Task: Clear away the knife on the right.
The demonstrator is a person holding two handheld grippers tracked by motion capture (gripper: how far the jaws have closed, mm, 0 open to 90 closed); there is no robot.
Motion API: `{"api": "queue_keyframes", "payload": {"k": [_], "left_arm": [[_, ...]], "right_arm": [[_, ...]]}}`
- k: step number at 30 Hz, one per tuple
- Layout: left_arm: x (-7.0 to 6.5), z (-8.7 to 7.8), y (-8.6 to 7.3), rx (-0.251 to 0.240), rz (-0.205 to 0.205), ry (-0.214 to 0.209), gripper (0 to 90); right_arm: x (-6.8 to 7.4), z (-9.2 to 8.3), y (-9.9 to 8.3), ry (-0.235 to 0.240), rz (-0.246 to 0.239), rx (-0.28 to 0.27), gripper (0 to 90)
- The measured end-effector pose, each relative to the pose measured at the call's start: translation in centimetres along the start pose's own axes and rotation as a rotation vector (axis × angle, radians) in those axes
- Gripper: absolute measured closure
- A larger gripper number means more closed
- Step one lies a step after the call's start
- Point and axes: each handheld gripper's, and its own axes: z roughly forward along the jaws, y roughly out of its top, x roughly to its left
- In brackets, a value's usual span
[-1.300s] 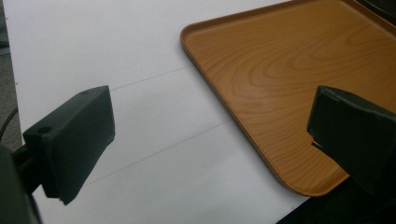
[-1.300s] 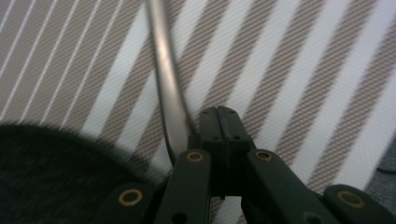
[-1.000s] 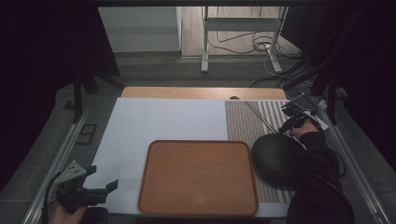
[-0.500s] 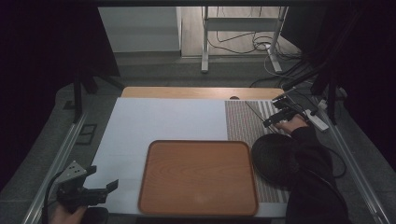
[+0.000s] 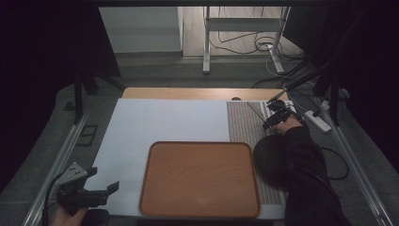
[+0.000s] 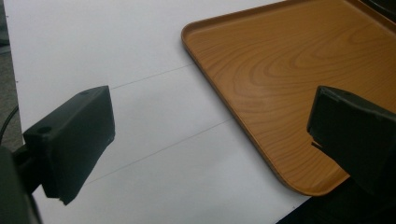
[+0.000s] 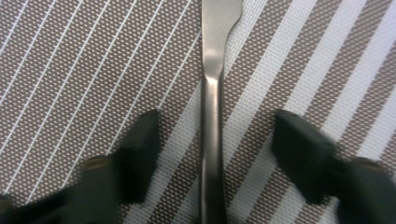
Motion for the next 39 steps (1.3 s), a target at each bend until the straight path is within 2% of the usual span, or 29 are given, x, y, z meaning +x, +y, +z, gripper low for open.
{"api": "queue_keyframes", "payload": {"k": [1,3,5,8,14,16,18,19,25,29,32,39], "left_arm": [[0.0,0.0,0.0,0.0,0.0,0.0,2.0],[0.0,0.0,0.0,0.001,0.002,0.001,2.0],[-0.1,0.0,0.0,0.004,0.006,0.003,2.0],[-0.1,0.0,0.0,0.005,0.008,0.003,2.0],[-0.1,0.0,0.0,0.003,0.009,0.003,2.0],[-0.1,0.0,0.0,0.004,0.011,0.003,2.0],[-0.1,0.0,0.0,0.005,0.012,0.003,2.0],[-0.1,0.0,0.0,0.004,0.011,0.003,2.0],[-0.1,0.0,0.0,0.004,0.012,0.004,2.0],[-0.2,0.0,0.0,0.006,0.012,0.006,2.0],[-0.2,0.0,0.1,0.006,0.013,0.007,2.0],[-0.2,0.0,0.0,0.005,0.015,0.008,2.0]], "right_arm": [[0.0,-0.3,0.0,0.006,-0.027,0.009,60.2],[-0.1,-0.3,0.0,0.008,-0.03,0.012,62.9],[-0.2,-0.5,-0.2,0.027,-0.033,0.02,79.3],[-0.6,-0.5,-0.4,0.058,-0.006,0.006,80.0],[-1.0,-0.5,-0.6,0.086,-0.011,-0.011,80.5],[-1.2,-0.7,-0.8,0.063,-0.023,-0.027,80.5],[-1.6,-1.1,-0.9,0.065,-0.015,-0.045,80.5],[-1.9,-1.5,-1.1,0.052,-0.015,-0.068,80.5],[-2.6,-2.6,-1.6,0.055,0.007,-0.109,80.5],[-2.8,-3.7,-1.9,0.076,0.025,-0.147,80.4],[-2.5,-4.3,-2.1,0.095,0.029,-0.164,80.4],[-0.4,-5.2,-2.6,0.113,-0.012,-0.171,80.4]]}}
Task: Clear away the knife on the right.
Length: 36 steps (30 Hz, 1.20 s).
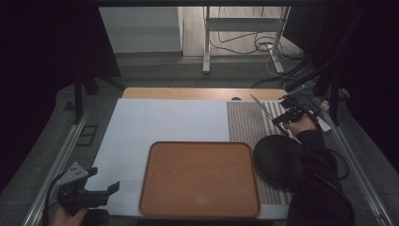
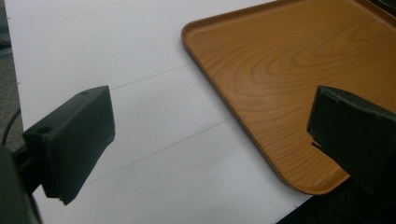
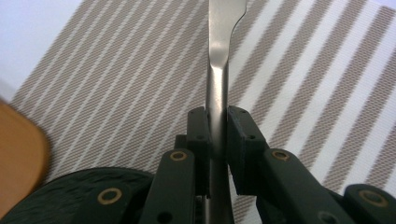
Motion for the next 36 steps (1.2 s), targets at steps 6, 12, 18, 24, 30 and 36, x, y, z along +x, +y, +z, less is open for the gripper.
{"api": "queue_keyframes", "payload": {"k": [6,12,18,24,30,36], "left_arm": [[0.0,0.0,0.0,0.0,0.001,0.002,2.0],[0.0,0.0,0.0,0.0,0.001,0.003,2.0],[-0.1,0.0,0.0,0.0,0.002,0.004,2.0],[-0.1,0.0,0.0,0.0,0.003,0.004,2.0],[-0.1,0.0,0.0,0.001,0.004,0.005,2.0],[-0.1,0.0,0.0,0.001,0.004,0.005,2.0]], "right_arm": [[2.0,-0.5,-0.4,0.012,-0.04,-0.004,80.4],[4.0,-0.8,-1.1,0.031,-0.071,0.001,80.4],[6.0,-0.9,-2.0,0.044,-0.114,0.01,80.4],[8.2,-1.1,-2.9,0.068,-0.149,0.018,80.3],[10.9,-1.3,-3.8,0.098,-0.201,0.023,80.3],[13.7,-1.5,-4.6,0.136,-0.254,0.028,80.3]]}}
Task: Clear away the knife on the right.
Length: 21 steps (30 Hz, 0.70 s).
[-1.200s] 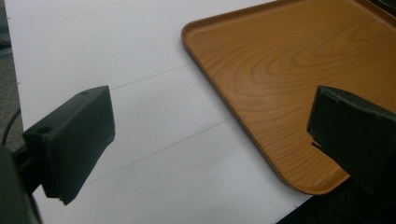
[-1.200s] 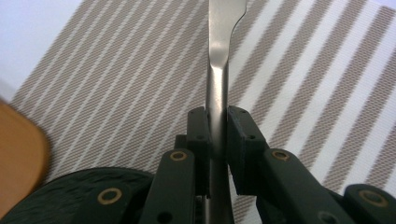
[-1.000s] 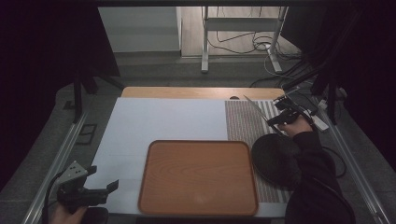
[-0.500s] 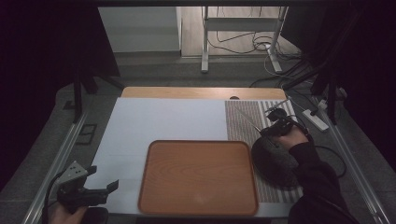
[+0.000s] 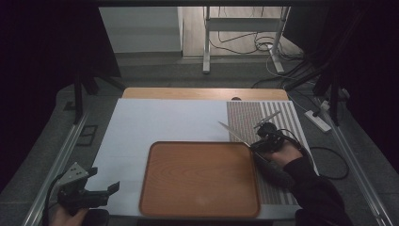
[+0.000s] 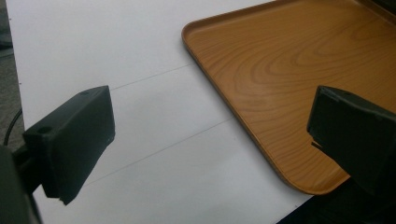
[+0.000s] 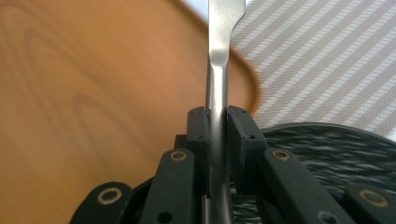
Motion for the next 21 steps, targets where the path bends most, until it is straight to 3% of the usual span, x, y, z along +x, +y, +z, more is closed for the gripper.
{"api": "queue_keyframes", "payload": {"k": [9,21], "left_arm": [[0.0,0.0,0.0,-0.001,-0.002,-0.001,2.0],[0.0,0.0,0.0,0.0,-0.001,-0.001,2.0]], "right_arm": [[3.8,0.4,-0.6,0.054,-0.068,0.015,80.3],[8.6,1.4,-2.4,0.101,-0.134,0.079,80.3]]}}
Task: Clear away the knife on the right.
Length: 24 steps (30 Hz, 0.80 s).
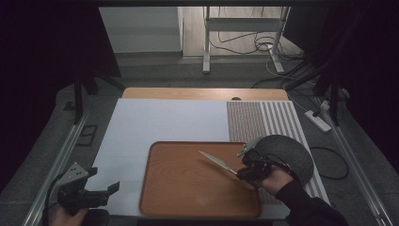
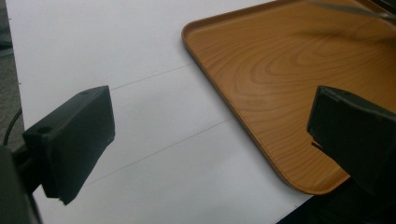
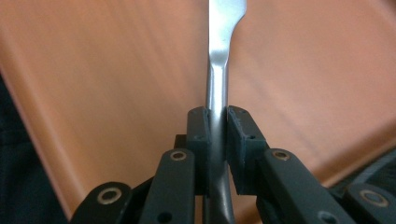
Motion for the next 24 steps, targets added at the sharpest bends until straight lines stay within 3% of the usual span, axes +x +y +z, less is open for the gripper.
{"api": "queue_keyframes", "payload": {"k": [8,12,16,20,24], "left_arm": [[0.0,0.0,0.0,0.0,-0.001,0.0,2.0],[0.0,0.0,0.0,0.0,0.001,0.0,2.0],[0.0,0.0,0.0,0.003,0.001,0.001,2.0],[-0.1,0.0,0.0,0.003,0.004,0.003,2.0],[-0.1,0.1,0.0,0.006,0.004,0.005,2.0]], "right_arm": [[2.6,1.6,-0.3,0.039,-0.05,0.074,80.1],[3.0,2.8,-0.4,0.045,-0.064,0.148,78.9],[2.7,1.9,0.1,0.079,-0.066,0.076,74.6],[3.3,1.5,1.2,0.081,-0.167,0.019,90.0],[4.3,2.5,2.9,0.11,-0.206,0.003,90.0]]}}
